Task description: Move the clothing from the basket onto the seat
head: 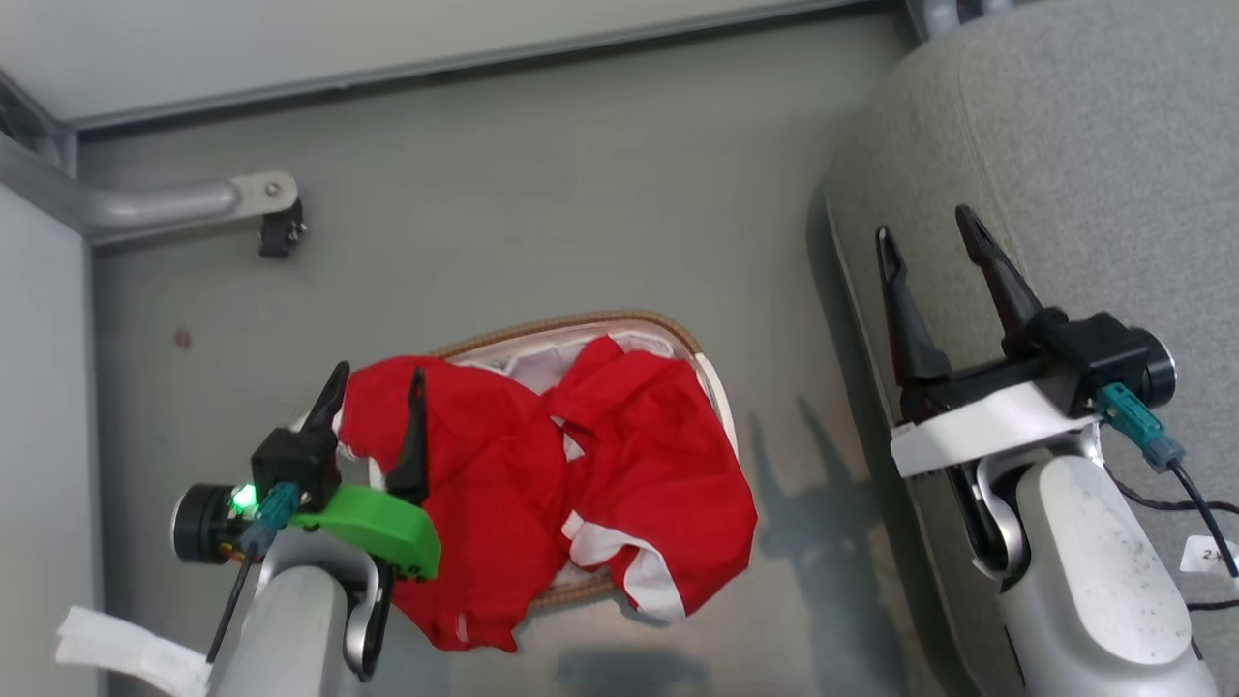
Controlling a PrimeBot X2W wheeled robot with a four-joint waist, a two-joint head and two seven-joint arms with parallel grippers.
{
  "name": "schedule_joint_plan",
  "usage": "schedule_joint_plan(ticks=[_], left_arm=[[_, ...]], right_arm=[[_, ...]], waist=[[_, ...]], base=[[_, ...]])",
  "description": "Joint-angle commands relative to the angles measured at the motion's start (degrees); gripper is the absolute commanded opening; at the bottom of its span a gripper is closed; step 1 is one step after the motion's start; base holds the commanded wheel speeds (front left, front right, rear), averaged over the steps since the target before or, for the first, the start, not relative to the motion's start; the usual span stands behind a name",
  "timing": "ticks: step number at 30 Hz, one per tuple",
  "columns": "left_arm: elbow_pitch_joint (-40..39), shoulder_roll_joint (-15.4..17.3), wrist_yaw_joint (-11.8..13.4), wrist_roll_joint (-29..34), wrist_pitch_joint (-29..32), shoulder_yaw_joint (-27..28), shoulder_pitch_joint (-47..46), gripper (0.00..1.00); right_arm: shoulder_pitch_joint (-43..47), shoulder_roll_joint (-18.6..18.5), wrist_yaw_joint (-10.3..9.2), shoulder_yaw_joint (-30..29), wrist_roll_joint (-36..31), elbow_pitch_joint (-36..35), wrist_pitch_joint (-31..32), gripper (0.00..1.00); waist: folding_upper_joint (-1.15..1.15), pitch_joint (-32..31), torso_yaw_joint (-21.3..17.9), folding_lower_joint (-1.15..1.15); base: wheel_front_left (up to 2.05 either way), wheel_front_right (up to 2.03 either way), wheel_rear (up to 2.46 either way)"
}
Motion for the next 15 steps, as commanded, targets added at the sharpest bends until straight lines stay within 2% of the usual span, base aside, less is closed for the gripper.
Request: schedule_joint_plan(ticks=[1,15], left_arm=[[0.54,1.00,-0.21,-0.90,0.02,-0.85,-2.19,1.00],[9.42,5.78,-0.20,0.91,0.02,-5.29,-11.45,1.00]], right_arm=[[-1.36,-0.10,-0.02,0.84,-0.11,-0.44,-0.26,1.00],[-7.28,-0.15,-0.03,2.28,2.99,-3.67,-0.27,1.00]], waist=[[0.00,6.34,-2.72,-0.01],[0.00,17.71,-5.86,-0.01]], base=[[0.00,0.00,0.00],[0.00,0.00,0.00]])
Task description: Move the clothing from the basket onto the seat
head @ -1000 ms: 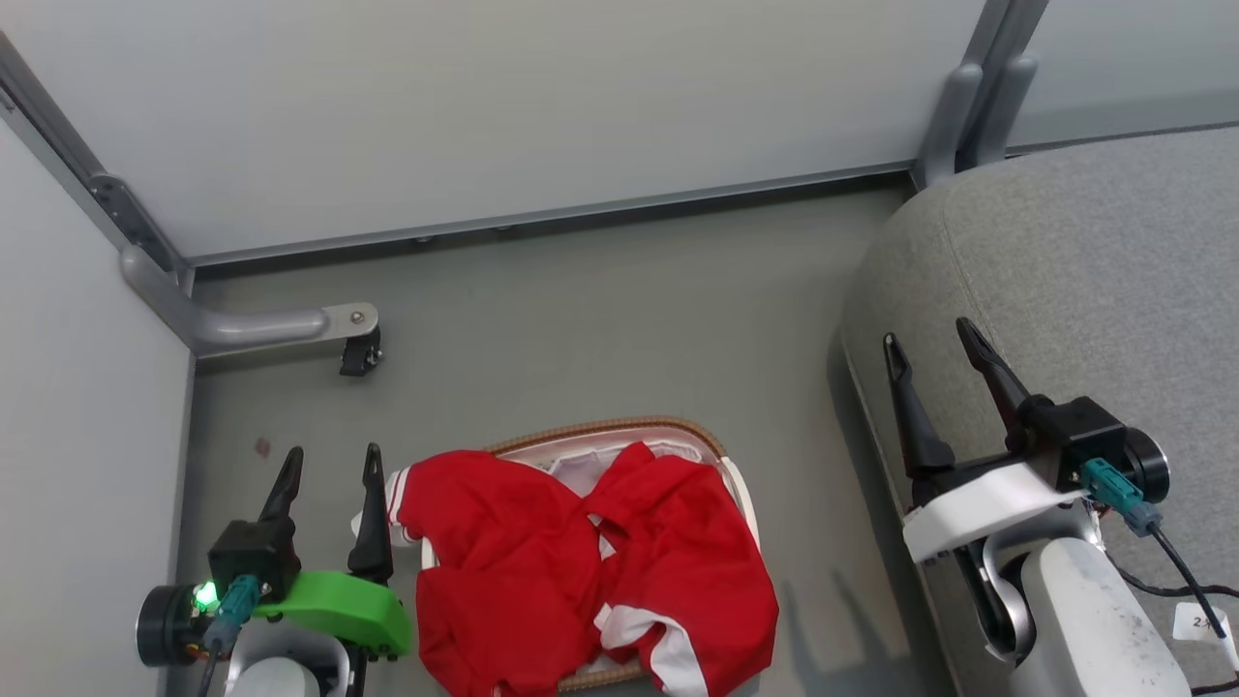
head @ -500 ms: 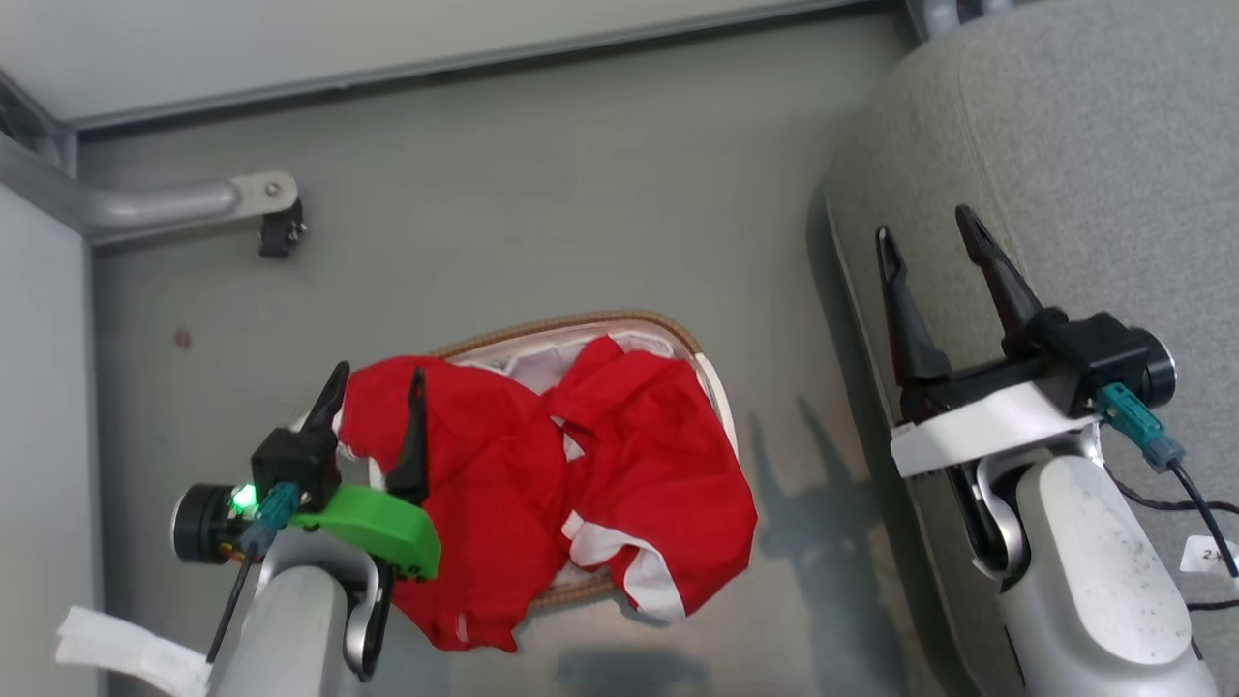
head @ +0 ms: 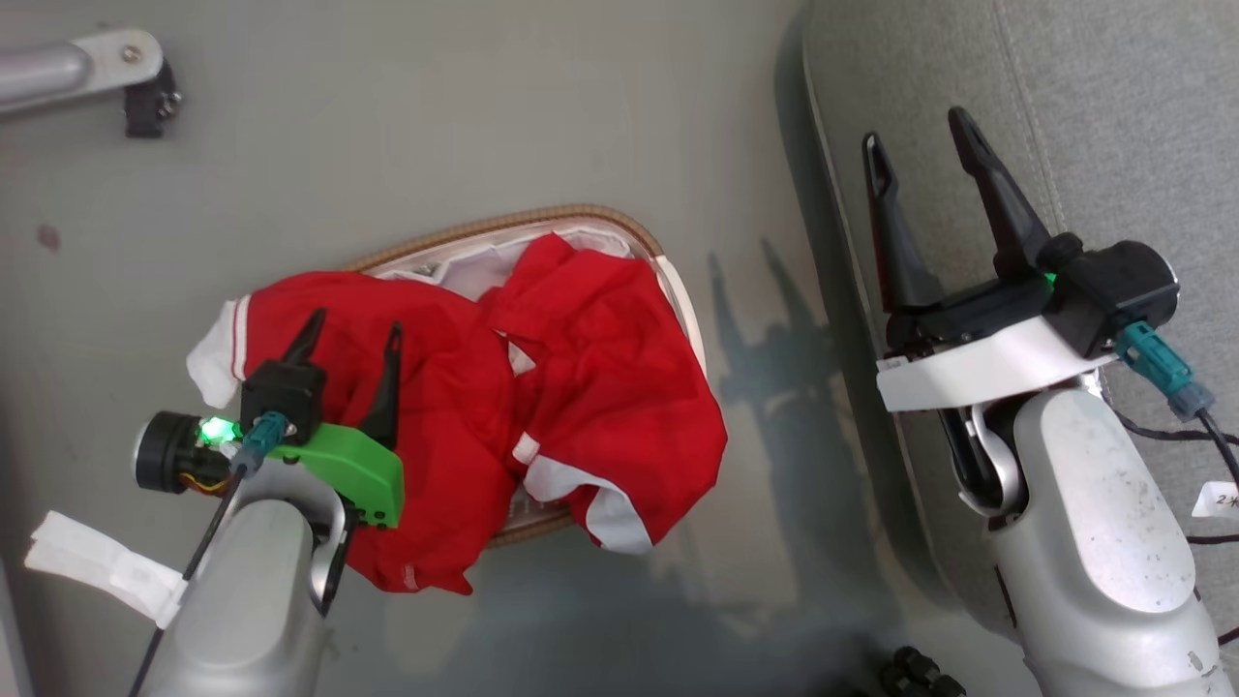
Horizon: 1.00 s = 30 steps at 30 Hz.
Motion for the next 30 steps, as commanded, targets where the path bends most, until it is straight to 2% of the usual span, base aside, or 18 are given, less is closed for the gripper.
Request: schedule_joint_plan(ticks=[1,13,24,30], left_arm=[[0.75,0.92,-0.14,0.63,0.02,-0.04,-1.90,1.00],[14.22,3.83,1.07,5.17,0.03,-2.22,-8.00,1.00],[28.10,4.78,5.37,8.95,0.10,-5.65,-15.73,1.00],[31.87,4.96,5.18,9.84,0.60,-7.19,-18.45,1.00]], right_arm=[[-1.18,-0.19,-0.04,-0.01,0.52,-0.60,-0.27,1.00],[-3.53,-0.18,-0.04,1.70,3.57,-2.39,-0.27,1.00],[-4.21,-0.18,-0.04,3.06,5.85,-3.15,-0.27,1.00],[-4.52,-0.20,-0.04,3.59,6.96,-3.50,-0.27,1.00]], waist=[[0.00,4.50,-2.11,-0.01],[0.00,11.49,-4.47,-0.01],[0.00,15.00,-6.68,-0.01],[0.00,16.36,-7.42,-0.01]], base=[[0.00,0.00,0.00],[0.00,0.00,0.00],[0.00,0.00,0.00],[0.00,0.00,0.00]])
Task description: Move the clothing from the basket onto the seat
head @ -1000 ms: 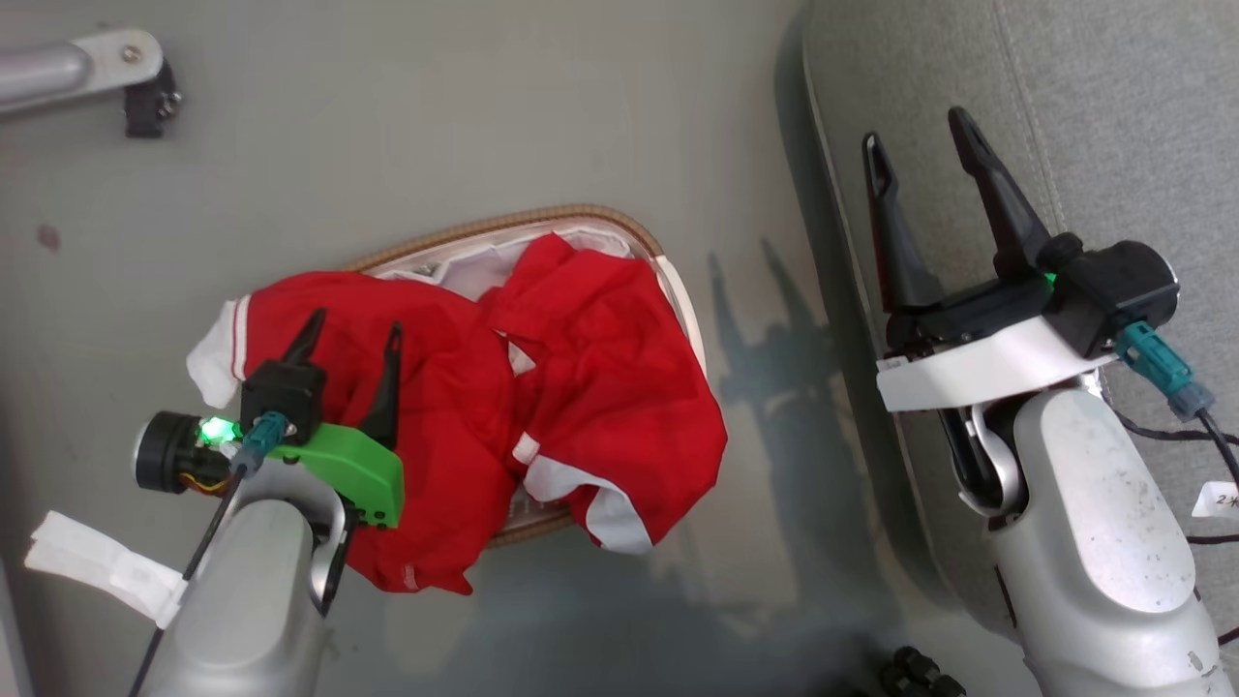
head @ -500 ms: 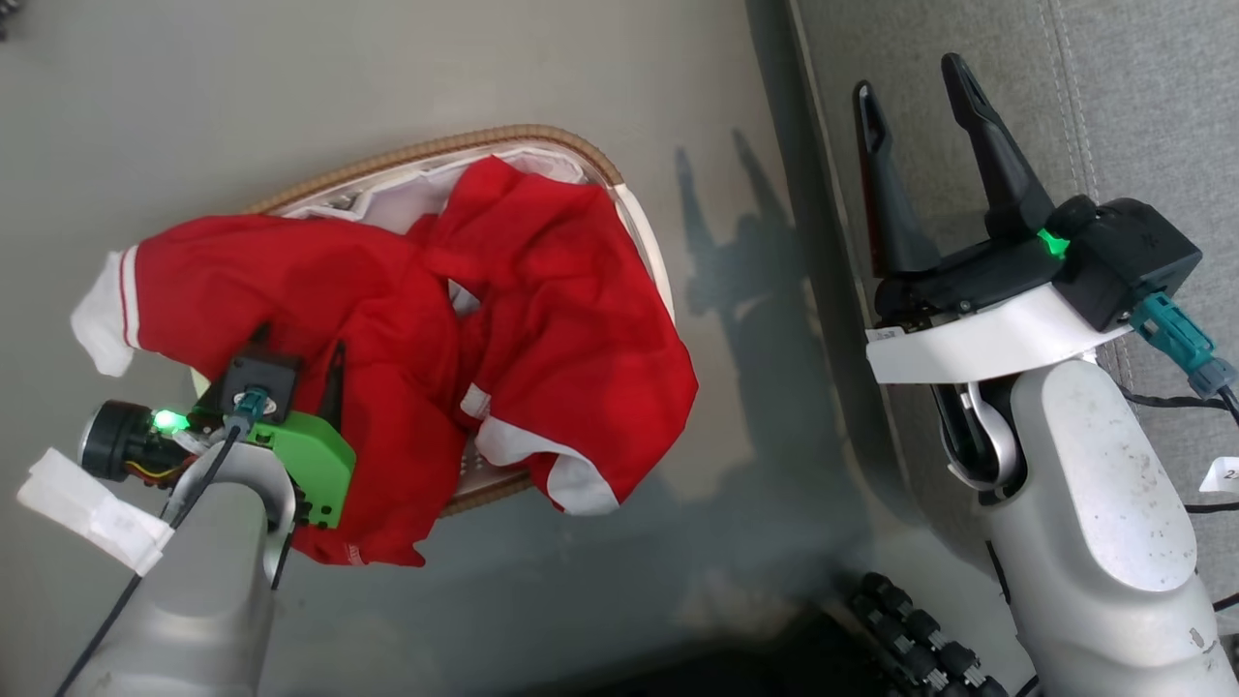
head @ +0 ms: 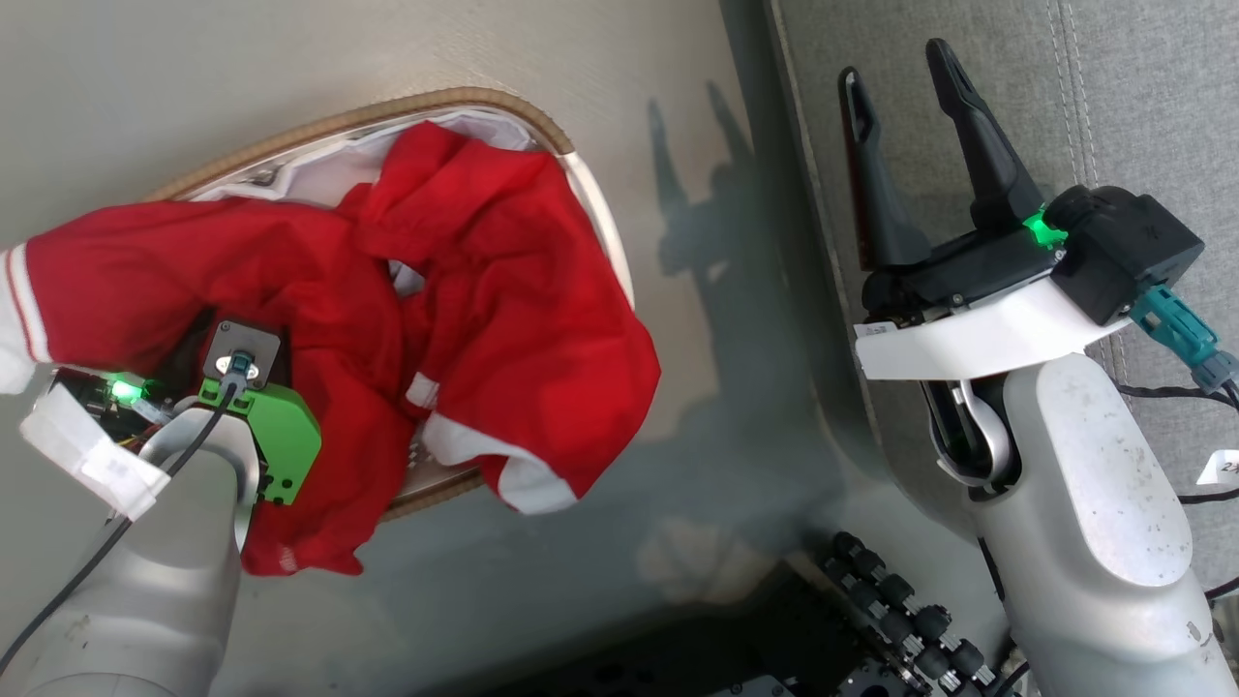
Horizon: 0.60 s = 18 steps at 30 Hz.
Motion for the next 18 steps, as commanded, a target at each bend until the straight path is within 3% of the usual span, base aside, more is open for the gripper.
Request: schedule_joint_plan(ticks=[1,3,4,6,7,18], left_arm=[[0.78,0.25,-0.30,0.51,0.49,-0.27,-1.11,1.00],[1.50,0.37,-0.49,0.49,1.08,-0.68,-1.64,1.00],[1.88,0.37,-0.70,0.51,1.38,-0.91,-1.90,0.92],[2.35,0.34,-0.76,0.35,1.54,-1.13,-2.03,0.21],[2.47,0.23,-0.64,0.18,1.48,-1.21,-2.09,0.00],[3.43,-1.82,-0.20,-1.40,0.81,-1.58,0.53,0.00]], right_arm=[[-0.62,-0.20,-0.04,0.11,0.67,-0.23,-0.27,1.00],[-0.80,-0.18,-0.04,0.30,0.97,-0.26,-0.27,1.00],[-0.85,-0.17,-0.04,0.42,1.07,-0.27,-0.26,1.00],[-0.86,-0.20,-0.04,0.50,1.15,-0.20,-0.27,1.00],[-0.81,-0.19,-0.04,0.54,1.21,-0.07,-0.27,1.00],[0.96,-0.19,-0.04,0.45,0.51,1.97,-0.27,1.00]], waist=[[-0.01,0.59,-0.52,0.00],[-0.01,0.84,-0.74,0.00],[-0.01,0.90,-0.87,0.00],[-0.01,0.91,-1.03,0.00],[-0.01,0.80,-1.06,0.00],[-0.01,-4.54,-0.81,0.00]], base=[[0.00,0.00,0.00],[0.00,0.00,0.00],[0.00,0.00,0.00],[0.00,0.00,0.00],[0.00,0.00,0.00],[0.00,0.00,0.00]])
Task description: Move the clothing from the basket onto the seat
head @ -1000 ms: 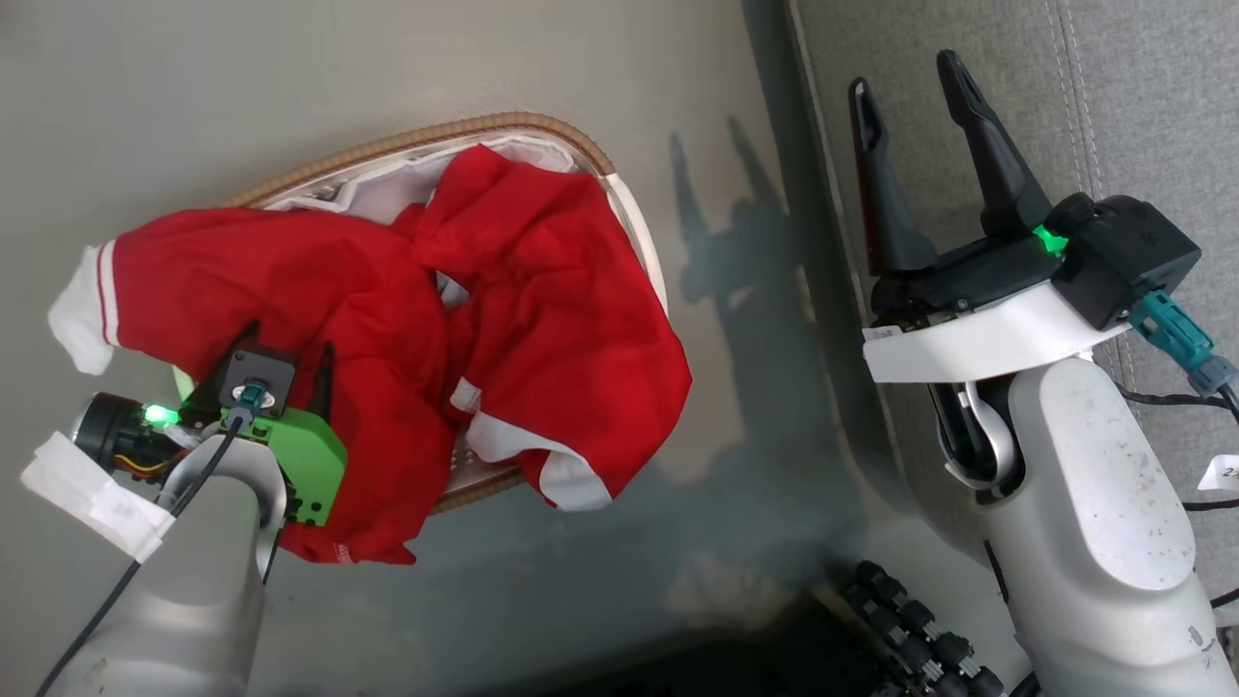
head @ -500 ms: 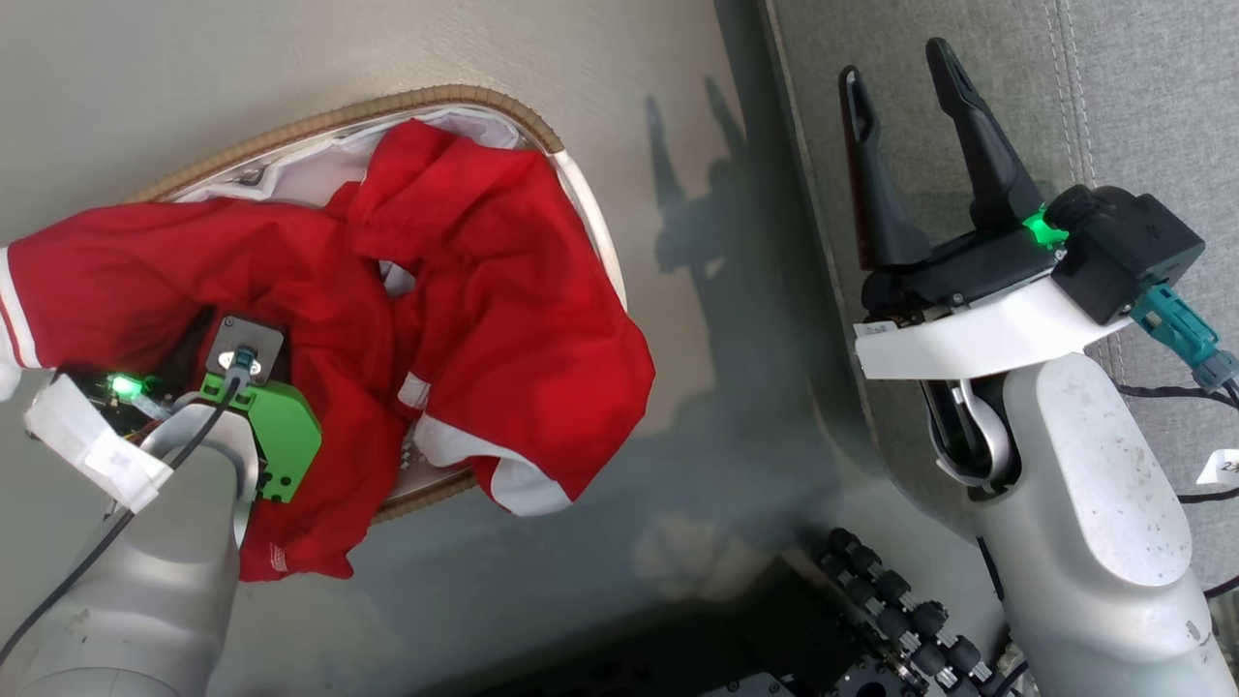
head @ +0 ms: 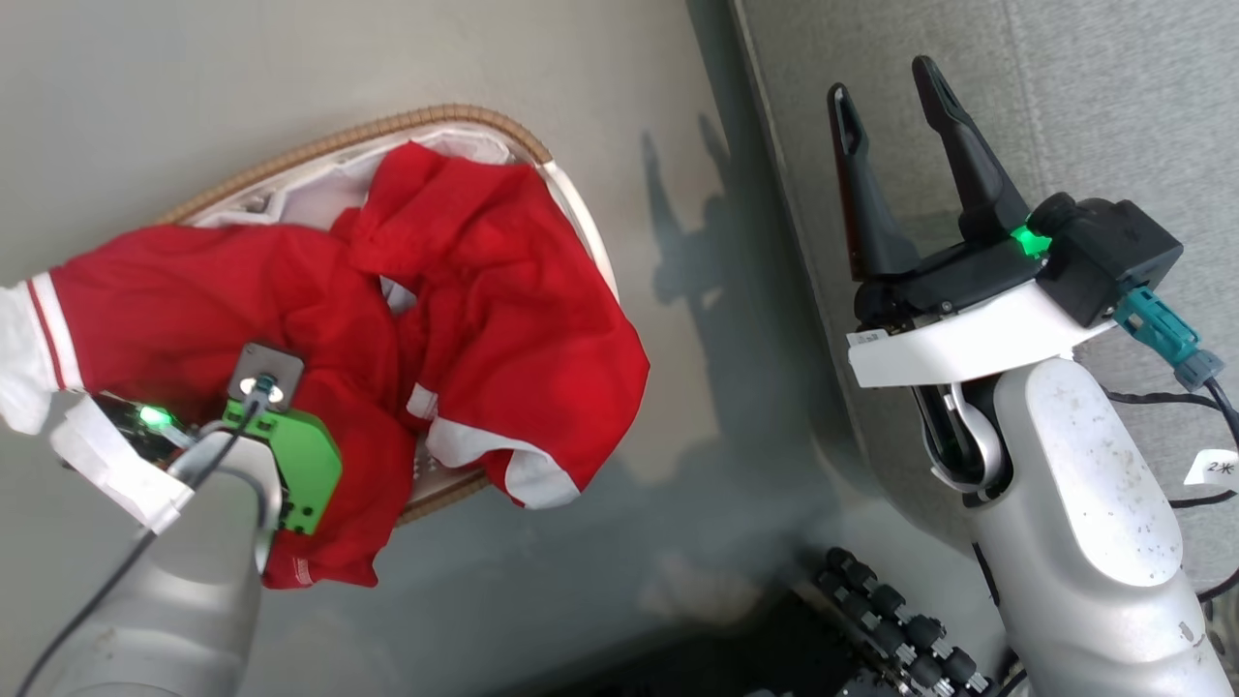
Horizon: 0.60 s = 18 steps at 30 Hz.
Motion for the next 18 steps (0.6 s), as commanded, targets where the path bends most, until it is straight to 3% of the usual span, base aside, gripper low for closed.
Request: schedule_joint_plan(ticks=[1,8,18], left_arm=[[0.05,-0.61,0.22,-0.40,-0.43,0.08,0.95,0.00],[-2.36,-3.30,-0.29,-2.77,-1.20,0.67,4.84,0.00],[-19.38,-6.06,-0.09,-6.35,-1.06,2.40,16.50,0.00]], right_arm=[[1.09,-0.18,-0.04,-0.41,-0.53,0.51,-0.28,1.00],[3.86,-0.18,-0.04,-1.59,-1.88,2.30,-0.28,1.00],[10.74,-0.21,-0.04,-4.21,-4.33,5.42,-0.28,1.00]], waist=[[0.00,-2.84,0.49,-0.01],[0.00,-10.48,2.23,-0.01],[0.00,-24.35,6.06,-0.01]], base=[[0.00,0.00,0.00],[0.00,0.00,0.00],[0.00,0.00,0.00]])
